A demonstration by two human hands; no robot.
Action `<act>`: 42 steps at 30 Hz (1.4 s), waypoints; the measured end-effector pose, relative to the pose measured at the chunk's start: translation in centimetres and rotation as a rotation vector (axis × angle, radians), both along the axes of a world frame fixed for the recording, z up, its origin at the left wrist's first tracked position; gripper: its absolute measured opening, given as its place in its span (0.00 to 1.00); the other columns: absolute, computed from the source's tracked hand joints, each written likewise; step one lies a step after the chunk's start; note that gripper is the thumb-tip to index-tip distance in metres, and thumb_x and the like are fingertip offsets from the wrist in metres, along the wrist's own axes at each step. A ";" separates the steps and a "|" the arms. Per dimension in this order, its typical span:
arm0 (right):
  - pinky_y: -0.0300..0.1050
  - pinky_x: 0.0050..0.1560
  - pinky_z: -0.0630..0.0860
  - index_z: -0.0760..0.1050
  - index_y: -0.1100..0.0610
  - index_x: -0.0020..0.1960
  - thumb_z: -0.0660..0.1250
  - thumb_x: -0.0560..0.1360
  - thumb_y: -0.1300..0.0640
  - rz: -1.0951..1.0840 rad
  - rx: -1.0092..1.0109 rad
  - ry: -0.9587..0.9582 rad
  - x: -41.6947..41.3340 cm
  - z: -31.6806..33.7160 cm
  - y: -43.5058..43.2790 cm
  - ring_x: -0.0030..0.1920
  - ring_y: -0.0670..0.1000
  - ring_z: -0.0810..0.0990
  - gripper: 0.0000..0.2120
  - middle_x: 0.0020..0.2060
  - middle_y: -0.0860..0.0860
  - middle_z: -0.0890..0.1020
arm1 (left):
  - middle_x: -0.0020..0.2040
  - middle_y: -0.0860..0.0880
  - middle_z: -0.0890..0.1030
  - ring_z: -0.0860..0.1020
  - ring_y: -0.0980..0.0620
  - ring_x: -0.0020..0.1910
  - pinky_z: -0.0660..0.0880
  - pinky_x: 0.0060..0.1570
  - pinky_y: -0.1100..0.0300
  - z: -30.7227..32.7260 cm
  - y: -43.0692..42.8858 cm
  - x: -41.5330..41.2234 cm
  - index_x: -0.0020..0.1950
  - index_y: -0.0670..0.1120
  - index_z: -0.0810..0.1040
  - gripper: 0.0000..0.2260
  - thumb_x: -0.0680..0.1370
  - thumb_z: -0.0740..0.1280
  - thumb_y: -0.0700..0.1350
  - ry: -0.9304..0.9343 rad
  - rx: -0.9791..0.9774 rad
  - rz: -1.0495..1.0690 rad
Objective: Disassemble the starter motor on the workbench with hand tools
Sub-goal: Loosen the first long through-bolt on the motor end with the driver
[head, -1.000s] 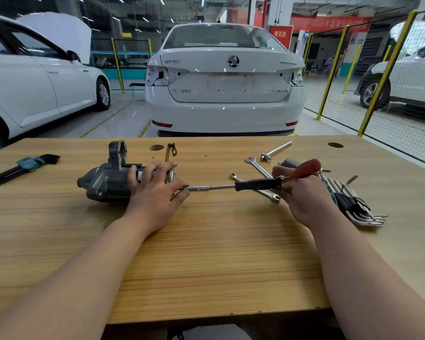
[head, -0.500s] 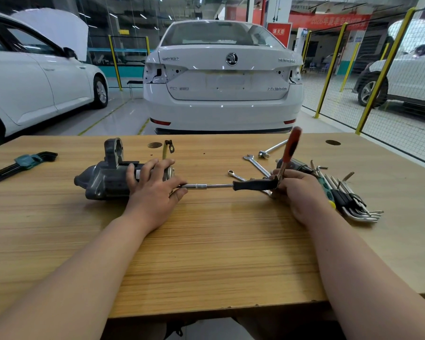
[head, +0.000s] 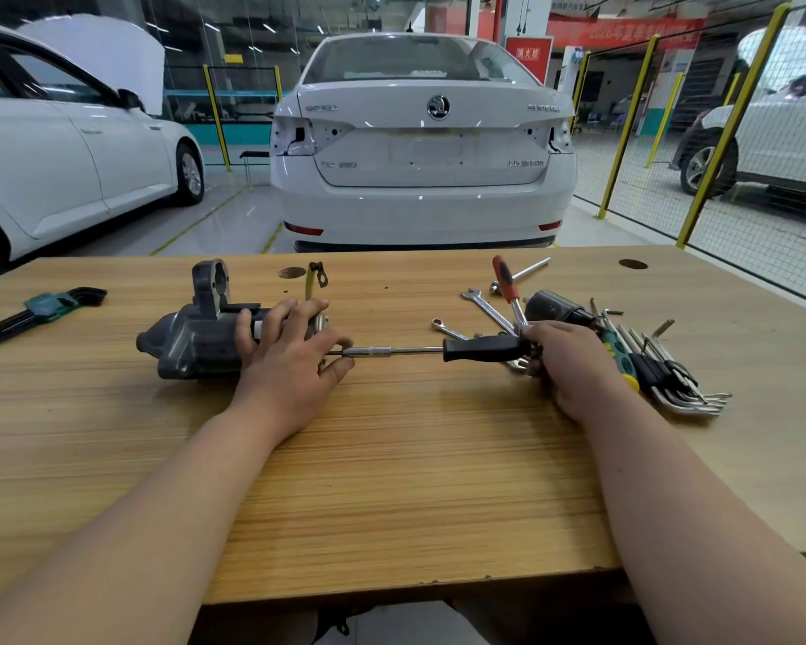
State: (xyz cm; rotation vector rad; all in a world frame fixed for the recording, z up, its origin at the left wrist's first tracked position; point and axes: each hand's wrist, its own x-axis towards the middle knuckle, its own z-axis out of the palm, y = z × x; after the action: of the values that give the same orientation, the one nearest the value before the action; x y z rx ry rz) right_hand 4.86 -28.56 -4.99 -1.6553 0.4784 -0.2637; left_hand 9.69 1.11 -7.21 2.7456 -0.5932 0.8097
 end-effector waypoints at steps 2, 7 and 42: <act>0.41 0.34 0.76 0.81 0.53 0.57 0.65 0.79 0.59 0.003 0.040 -0.021 0.0 0.1 -0.1 0.37 0.49 0.79 0.10 0.48 0.55 0.82 | 0.73 0.54 0.61 0.47 0.51 0.74 0.29 0.65 0.51 0.0 0.1 0.1 0.57 0.63 0.76 0.11 0.77 0.60 0.61 0.004 0.012 0.006; 0.42 0.38 0.81 0.82 0.54 0.54 0.61 0.78 0.68 0.033 0.180 -0.060 -0.1 0.2 -0.1 0.50 0.55 0.82 0.15 0.52 0.56 0.80 | 0.74 0.54 0.59 0.47 0.50 0.74 0.28 0.65 0.51 0.1 0.1 0.0 0.58 0.63 0.75 0.14 0.77 0.58 0.64 0.015 0.037 0.016; 0.42 0.31 0.70 0.84 0.52 0.50 0.63 0.76 0.65 -0.061 0.189 -0.085 0.4 -0.1 0.0 0.32 0.50 0.73 0.13 0.47 0.55 0.82 | 0.76 0.54 0.53 0.42 0.51 0.74 0.30 0.67 0.45 0.3 -0.1 -0.2 0.61 0.64 0.74 0.16 0.79 0.51 0.62 0.101 0.092 0.056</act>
State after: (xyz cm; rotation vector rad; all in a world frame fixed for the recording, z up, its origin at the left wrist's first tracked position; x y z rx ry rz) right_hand 5.28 -28.53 -5.07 -1.4413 0.4761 -0.3228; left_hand 9.44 1.05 -6.94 2.8783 -0.5481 0.6670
